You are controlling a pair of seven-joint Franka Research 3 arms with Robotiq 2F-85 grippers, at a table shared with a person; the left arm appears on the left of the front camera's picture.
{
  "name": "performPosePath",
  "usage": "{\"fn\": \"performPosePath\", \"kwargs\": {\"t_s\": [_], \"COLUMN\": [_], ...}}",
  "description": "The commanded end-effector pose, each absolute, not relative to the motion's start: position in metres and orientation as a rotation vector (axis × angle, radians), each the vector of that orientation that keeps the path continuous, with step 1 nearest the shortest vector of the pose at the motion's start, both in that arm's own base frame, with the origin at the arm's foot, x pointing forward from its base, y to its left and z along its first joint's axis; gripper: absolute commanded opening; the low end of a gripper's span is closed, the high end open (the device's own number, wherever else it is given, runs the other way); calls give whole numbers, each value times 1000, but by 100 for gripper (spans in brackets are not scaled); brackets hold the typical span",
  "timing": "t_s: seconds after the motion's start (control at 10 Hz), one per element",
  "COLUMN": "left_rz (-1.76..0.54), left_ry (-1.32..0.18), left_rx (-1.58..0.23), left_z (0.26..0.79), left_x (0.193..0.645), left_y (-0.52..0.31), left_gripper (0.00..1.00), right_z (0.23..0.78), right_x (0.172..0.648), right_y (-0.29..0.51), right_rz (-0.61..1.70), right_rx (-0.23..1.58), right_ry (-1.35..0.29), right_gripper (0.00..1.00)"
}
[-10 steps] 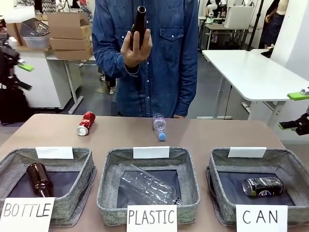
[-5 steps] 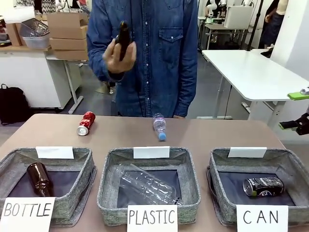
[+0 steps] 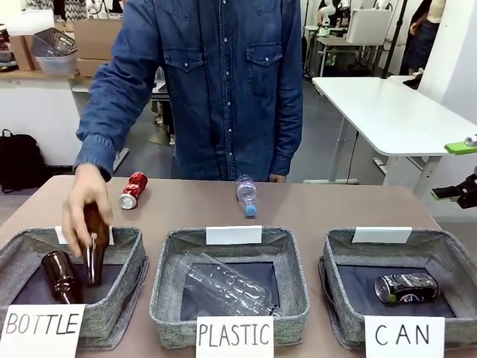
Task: Sort the can waste into the basket.
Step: Pick up the can waste from the table and place it in the right Fabric basket.
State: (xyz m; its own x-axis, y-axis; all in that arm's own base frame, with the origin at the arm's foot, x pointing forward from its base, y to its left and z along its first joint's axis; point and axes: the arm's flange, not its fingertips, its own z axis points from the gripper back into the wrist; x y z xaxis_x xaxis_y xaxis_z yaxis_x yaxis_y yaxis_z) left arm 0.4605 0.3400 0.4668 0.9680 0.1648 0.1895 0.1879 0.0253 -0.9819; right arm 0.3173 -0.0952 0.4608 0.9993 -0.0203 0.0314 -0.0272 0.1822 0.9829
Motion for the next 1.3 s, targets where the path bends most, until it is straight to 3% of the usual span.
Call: {"fn": "performPosePath", "kwargs": {"t_s": [0.0, 0.7, 0.9, 1.2], "left_rz": [-44, -102, -103, -30], "left_ry": [-271, -205, -183, -129], "left_rx": [-1572, -1482, -1354, -961], "left_z": [481, 494, 508, 517], "left_x": [458, 479, 488, 542], "left_y": [363, 322, 282, 168], "left_gripper": [100, 100, 100, 100], "right_z": [462, 462, 462, 462], "right_x": [317, 317, 317, 317], "right_y": [-97, -97, -97, -97], "right_rz": [30, 30, 30, 30], "right_rx": [1385, 1385, 1385, 1385], "right_ry": [-44, -44, -44, -44], "right_gripper": [100, 100, 100, 100]}}
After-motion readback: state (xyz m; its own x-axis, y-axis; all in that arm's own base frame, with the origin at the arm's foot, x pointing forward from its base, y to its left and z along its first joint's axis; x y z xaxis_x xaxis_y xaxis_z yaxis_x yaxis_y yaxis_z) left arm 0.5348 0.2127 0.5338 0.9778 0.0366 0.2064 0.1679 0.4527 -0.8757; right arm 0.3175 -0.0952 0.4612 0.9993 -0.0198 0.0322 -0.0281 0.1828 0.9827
